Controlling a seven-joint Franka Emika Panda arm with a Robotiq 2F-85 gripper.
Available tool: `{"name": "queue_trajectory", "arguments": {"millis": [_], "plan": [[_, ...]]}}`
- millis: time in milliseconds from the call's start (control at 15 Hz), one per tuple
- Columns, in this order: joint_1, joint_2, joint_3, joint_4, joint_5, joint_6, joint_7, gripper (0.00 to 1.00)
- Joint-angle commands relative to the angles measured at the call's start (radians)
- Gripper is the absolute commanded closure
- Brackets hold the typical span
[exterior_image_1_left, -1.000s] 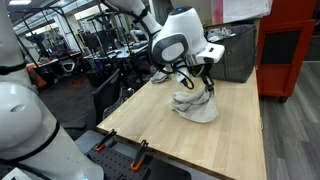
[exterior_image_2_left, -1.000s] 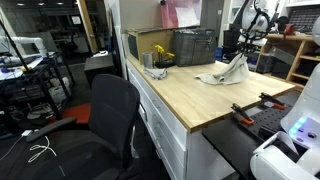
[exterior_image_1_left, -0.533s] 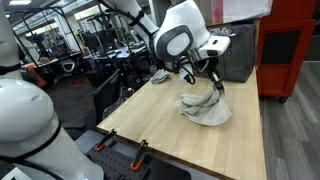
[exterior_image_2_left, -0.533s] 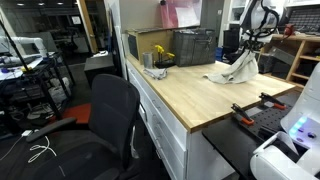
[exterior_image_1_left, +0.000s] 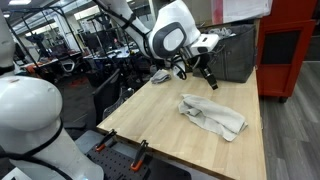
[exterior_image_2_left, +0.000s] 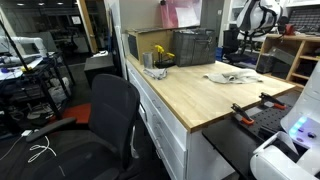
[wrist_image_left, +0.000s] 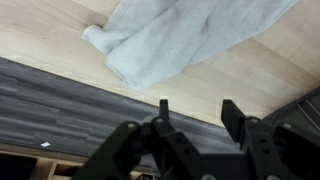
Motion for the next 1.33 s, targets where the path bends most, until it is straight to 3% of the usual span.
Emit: {"name": "queue_trajectory", "arguments": {"millis": [0, 133, 200, 333, 400, 467, 533, 733, 1267], "plan": [[-0.012, -0.146, 0.076, -0.055, 0.023, -0.081, -0.090, 0.10], [-0.020, -0.200, 0.141, -0.069, 0.075, -0.133, -0.166, 0.00], [-0.122, -0.227, 0.264, -0.069, 0.067, -0.163, -0.180, 0.00], [-0.191, -0.245, 0.394, -0.054, 0.148, -0.248, -0.274, 0.00], [-0.109, -0.225, 0.338, -0.039, 0.214, -0.275, -0.338, 0.00], [-0.126, -0.212, 0.366, -0.020, 0.248, -0.320, -0.389, 0.00], [-0.224, -0.191, 0.475, -0.008, 0.261, -0.343, -0.415, 0.00], [-0.280, -0.132, 0.550, 0.029, 0.310, -0.414, -0.537, 0.00], [-0.367, 0.088, 0.638, 0.161, 0.177, -0.410, -0.543, 0.00]]}}
